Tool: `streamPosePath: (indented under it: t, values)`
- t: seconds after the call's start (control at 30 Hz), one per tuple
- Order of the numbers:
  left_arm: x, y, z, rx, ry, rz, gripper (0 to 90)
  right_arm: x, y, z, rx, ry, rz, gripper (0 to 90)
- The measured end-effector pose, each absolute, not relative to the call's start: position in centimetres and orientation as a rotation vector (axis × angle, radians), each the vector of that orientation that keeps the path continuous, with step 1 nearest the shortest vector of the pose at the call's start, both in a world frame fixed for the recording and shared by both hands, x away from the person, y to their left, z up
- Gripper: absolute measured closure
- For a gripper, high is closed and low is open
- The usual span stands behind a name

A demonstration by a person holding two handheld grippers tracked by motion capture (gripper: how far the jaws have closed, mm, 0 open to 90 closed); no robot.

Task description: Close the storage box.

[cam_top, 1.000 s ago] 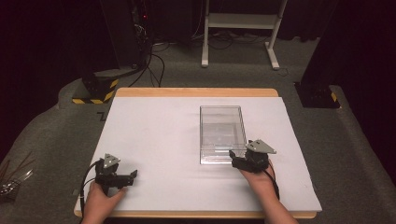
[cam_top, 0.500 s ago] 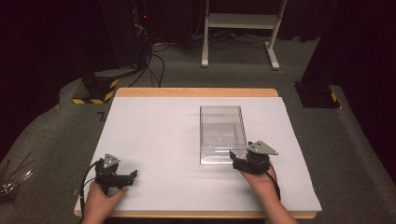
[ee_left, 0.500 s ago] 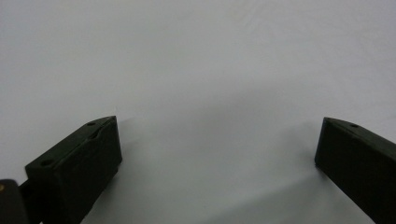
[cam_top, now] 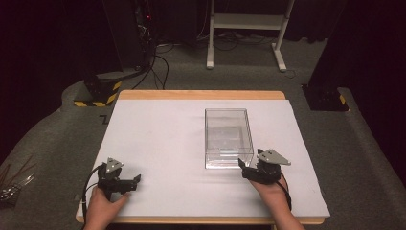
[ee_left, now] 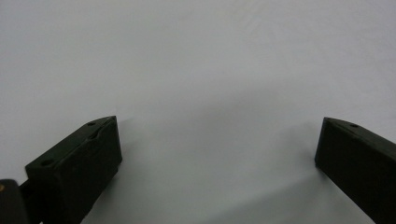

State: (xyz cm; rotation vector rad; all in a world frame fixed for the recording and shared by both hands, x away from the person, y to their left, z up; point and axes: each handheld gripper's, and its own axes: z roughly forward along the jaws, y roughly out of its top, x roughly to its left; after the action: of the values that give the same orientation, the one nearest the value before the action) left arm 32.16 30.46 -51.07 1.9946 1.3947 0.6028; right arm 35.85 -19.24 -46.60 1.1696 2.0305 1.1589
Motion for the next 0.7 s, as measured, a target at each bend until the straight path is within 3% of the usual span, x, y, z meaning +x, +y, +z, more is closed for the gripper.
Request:
streamPosePath:
  t: [0.7]
  values:
    - [32.1,30.5,-51.1,1.996,1.393,0.607,0.7,34.1,-23.9,-48.0,1.246,1.992,1.087,19.0]
